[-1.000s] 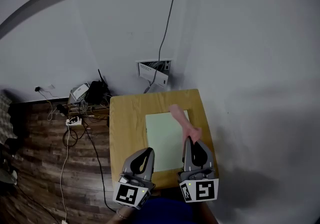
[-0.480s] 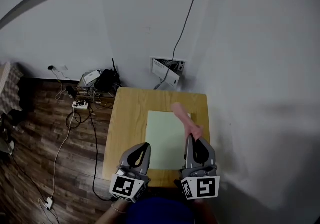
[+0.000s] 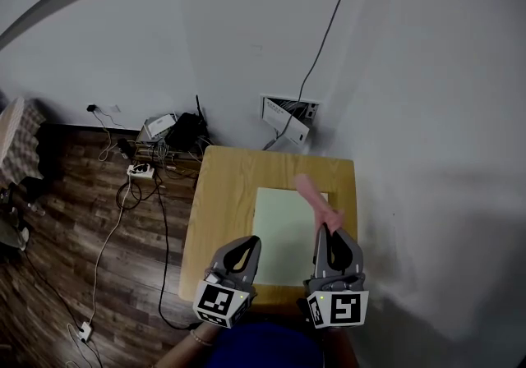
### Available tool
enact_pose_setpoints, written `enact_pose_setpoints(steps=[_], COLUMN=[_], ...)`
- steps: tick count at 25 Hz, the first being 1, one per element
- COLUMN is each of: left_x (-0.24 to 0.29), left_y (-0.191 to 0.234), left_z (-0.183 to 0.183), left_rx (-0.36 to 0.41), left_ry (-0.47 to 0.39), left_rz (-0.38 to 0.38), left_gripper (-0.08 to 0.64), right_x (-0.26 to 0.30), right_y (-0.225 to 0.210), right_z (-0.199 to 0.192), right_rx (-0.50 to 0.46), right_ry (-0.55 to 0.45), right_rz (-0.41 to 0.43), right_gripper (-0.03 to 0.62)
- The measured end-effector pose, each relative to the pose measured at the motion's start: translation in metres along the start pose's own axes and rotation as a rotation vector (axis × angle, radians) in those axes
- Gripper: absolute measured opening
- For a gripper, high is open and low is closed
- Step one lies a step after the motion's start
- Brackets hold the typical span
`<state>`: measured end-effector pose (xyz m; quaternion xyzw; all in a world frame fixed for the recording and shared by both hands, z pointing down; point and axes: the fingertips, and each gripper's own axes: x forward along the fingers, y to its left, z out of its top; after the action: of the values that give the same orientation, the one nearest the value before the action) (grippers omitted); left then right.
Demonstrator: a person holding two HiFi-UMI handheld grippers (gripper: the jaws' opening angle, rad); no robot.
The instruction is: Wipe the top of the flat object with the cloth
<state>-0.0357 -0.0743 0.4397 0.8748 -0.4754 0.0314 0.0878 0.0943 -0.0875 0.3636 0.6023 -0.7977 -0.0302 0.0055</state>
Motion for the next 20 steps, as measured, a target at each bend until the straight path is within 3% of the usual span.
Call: enact_pose_setpoints(steps=[20], left_x=[0.028], left_y=[0.031], left_z=[-0.138], left_rx=[-0.027], left_ry=[0.362], left_rz=[-0.071], left_gripper=[0.109], right_x=[0.076], right_y=[0.007], right_z=[-0.092], right_rx=[-0.052], right_ry=[0.221], right_rz=[0.051], right_gripper=[0.017])
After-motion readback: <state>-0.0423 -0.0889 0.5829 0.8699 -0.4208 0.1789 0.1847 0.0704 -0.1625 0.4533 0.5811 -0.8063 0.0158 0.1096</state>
